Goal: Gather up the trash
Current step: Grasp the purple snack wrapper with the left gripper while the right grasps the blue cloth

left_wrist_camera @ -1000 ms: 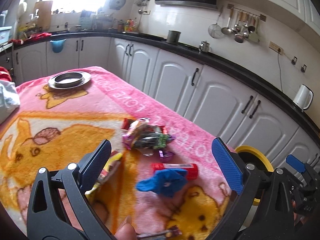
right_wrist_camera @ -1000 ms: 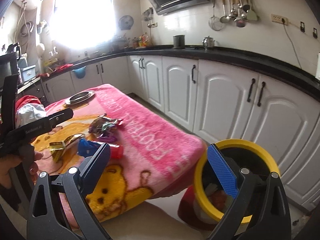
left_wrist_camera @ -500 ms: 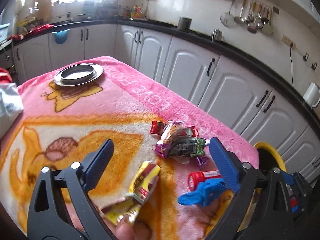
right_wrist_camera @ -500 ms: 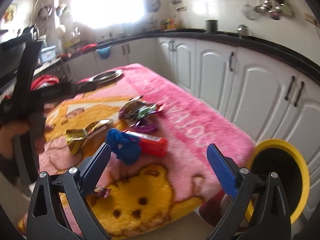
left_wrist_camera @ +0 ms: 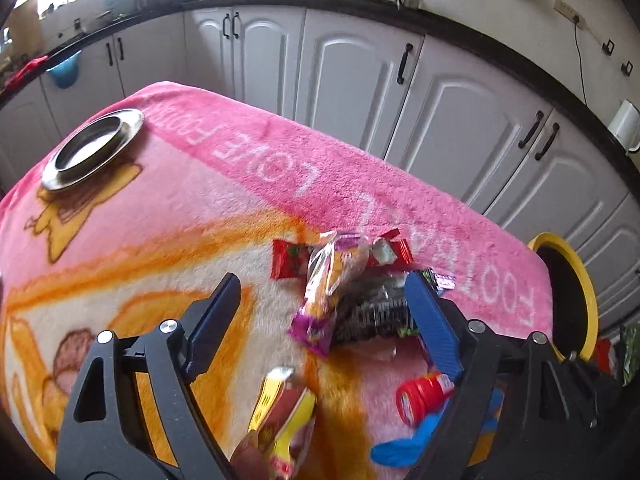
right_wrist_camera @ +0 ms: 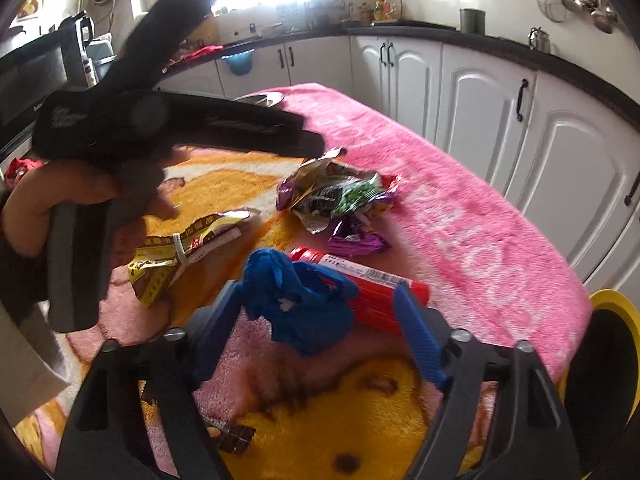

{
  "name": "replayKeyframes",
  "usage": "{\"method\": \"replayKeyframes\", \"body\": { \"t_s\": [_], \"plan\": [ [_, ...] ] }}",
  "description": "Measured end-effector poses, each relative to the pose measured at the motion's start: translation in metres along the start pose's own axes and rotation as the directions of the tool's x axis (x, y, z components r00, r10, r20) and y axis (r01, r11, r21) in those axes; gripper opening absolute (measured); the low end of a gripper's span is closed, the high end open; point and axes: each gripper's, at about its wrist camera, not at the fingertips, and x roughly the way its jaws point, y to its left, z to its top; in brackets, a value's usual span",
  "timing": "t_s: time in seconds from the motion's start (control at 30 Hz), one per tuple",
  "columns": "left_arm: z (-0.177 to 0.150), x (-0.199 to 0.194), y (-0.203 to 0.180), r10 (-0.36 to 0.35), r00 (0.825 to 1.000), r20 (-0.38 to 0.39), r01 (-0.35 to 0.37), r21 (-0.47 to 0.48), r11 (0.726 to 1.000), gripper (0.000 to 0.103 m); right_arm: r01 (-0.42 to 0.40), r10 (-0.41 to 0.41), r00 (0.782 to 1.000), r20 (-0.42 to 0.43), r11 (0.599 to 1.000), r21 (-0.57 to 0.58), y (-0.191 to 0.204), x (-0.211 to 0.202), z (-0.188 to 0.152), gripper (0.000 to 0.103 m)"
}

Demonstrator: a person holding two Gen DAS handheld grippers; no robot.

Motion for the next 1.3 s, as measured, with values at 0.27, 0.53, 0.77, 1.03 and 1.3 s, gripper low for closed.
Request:
{"method": "replayKeyframes", "body": {
  "t_s": [0.27,0.53,0.77,1.03,1.3],
  "plan": [
    [0.012,0.026,-0.001,-0.024,0.998,-0.05,0.023,-0.029,0.999,0.056,-0.054,0.052,0.998,-0.034,0.997,-0.055,0.01,0.006,-0.007,0.015],
    [0.003,0.038,0.009,-0.036,0.995,-0.096,0.029,-0.073,0.997,0.025,-0.08,0.079,0.997,-0.019,0.996,-0.045,0.009,-0.006,-0.015,0.01],
    [-0.012,0.018,0.017,-0.054,0.997,-0.047,0.049,-0.11,0.993,0.018,-0.094,0.094,0.996,-0.004,0.995,-0.03,0.008,-0.018,-0.019,0.009],
    [-0.017,-0.025,0.016,-0.052,0.997,0.056,0.058,-0.113,0.992,0.013,-0.101,0.102,0.994,0.026,0.995,-0.027,0.007,-0.035,-0.019,0.008],
    [-0.018,-0.072,0.002,-0.091,0.98,0.176,0.113,-0.114,0.987,0.013,-0.101,0.102,0.992,0.078,0.995,-0.016,0.006,-0.06,-0.011,0.008]
  ]
}}
